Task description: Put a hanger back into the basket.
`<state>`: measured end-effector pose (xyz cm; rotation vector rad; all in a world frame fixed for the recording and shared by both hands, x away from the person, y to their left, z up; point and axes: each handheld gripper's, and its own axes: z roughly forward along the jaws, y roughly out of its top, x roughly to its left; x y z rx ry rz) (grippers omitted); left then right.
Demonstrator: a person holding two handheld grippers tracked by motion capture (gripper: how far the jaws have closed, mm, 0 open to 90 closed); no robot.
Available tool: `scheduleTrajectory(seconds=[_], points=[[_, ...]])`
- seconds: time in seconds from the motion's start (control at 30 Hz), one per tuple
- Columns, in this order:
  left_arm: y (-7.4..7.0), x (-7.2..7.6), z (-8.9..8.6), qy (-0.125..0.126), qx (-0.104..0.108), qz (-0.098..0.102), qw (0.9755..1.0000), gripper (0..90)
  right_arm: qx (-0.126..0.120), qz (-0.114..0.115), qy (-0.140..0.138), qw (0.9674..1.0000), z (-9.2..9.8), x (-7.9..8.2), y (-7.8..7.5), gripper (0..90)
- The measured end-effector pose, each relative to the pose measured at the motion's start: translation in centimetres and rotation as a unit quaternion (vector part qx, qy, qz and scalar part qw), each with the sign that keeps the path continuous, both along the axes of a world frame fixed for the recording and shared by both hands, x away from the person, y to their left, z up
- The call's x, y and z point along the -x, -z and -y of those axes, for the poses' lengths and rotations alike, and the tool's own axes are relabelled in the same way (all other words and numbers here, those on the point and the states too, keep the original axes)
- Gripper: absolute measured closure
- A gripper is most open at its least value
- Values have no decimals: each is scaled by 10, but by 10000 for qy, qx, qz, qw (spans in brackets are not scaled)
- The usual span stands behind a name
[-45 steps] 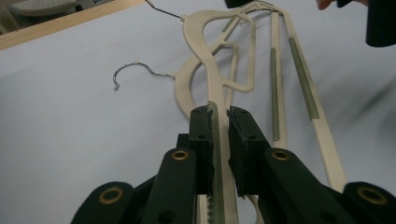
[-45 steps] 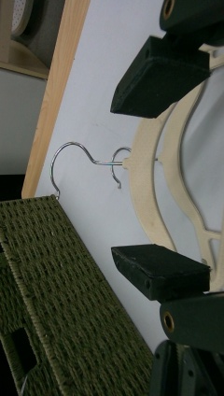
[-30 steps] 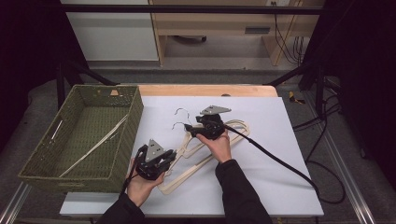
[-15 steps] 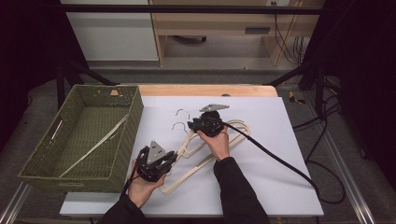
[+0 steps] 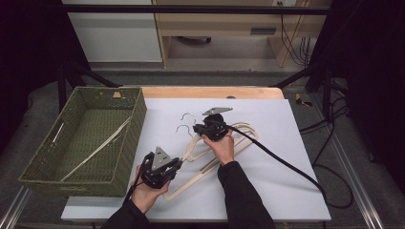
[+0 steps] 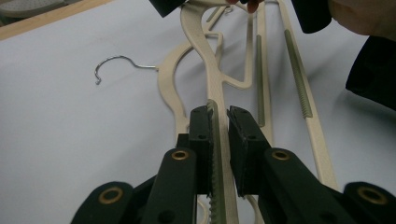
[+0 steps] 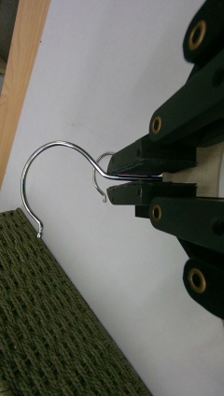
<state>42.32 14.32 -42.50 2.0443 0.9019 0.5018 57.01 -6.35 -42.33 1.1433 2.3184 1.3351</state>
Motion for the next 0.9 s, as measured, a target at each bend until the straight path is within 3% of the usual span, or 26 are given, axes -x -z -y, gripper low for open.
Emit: scheduleTrajectory(seconds=[0.03, 0.1, 0.4, 0.53, 0.6, 0.73, 0.8, 0.9], points=[[2, 0, 0, 22, 4, -57, 10000, 798, 3, 18, 6, 10000, 0, 1, -1, 892], [4, 0, 1, 11, -61, 20, 10000, 798, -80, 36, 51, 9999, 0, 3, -3, 895], [8, -1, 2, 65, -136, -141, 9998, 798, 63, 255, 29, 9997, 1, 12, -8, 899], [10, -4, 1, 155, -23, -248, 9996, 775, 81, 334, 46, 9994, 1, 16, -7, 899], [6, -6, -1, 158, 79, -226, 9996, 658, 93, 392, -4, 9992, 1, 18, -7, 899], [-2, -15, -1, 381, 460, -476, 9971, 441, 26, 464, -29, 9989, 2, 22, -5, 899], [-4, -24, 1, 419, 504, -444, 9969, 345, 26, 525, -86, 9986, 3, 24, -6, 899], [-5, -37, 7, 420, 492, -472, 9968, 296, -51, 589, -91, 9982, 6, 28, -8, 899]])
